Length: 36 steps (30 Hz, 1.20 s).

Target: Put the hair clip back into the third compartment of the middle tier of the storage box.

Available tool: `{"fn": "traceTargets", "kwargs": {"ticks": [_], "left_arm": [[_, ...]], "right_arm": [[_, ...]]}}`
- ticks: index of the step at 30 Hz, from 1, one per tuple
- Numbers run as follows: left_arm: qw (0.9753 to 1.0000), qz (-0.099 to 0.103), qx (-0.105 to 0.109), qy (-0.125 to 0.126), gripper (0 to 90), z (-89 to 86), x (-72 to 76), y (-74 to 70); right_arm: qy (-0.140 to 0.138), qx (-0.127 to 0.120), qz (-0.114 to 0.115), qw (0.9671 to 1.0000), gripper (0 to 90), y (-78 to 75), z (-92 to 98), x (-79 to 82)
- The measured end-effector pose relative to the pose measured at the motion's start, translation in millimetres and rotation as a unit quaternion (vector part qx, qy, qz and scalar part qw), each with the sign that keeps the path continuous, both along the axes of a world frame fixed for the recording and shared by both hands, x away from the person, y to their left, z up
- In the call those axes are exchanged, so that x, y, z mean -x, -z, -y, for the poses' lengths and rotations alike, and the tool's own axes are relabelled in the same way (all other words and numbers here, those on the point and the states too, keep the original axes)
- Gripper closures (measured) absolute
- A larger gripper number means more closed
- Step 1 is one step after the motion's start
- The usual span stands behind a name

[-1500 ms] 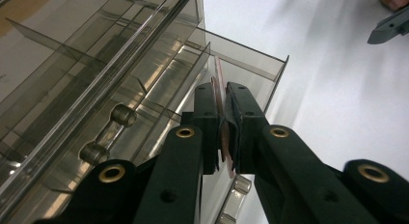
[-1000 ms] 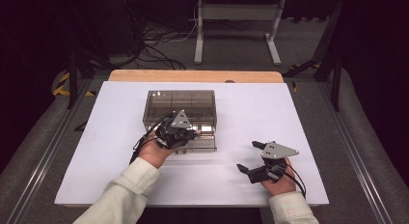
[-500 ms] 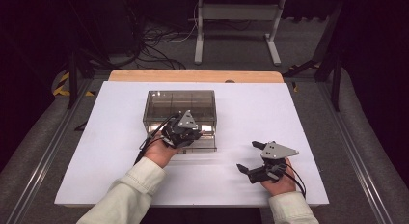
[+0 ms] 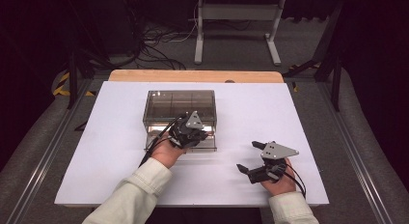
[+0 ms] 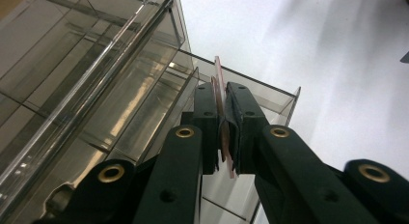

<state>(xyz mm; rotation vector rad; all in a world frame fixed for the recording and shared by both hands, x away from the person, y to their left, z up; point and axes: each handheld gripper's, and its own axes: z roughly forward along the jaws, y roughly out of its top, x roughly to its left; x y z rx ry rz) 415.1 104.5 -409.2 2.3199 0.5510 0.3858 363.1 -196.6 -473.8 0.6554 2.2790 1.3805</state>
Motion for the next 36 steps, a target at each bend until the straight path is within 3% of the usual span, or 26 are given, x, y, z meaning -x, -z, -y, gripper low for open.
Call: {"fn": "traceTargets", "kwargs": {"ticks": [36], "left_arm": [[0.9994, -0.027, -0.023, 0.002, 82.6, 1.4, -3.0, 7.4]], "right_arm": [[-0.001, 0.0, 0.0, 1.0, 1.8, 0.2, -0.2, 0.0]]}}
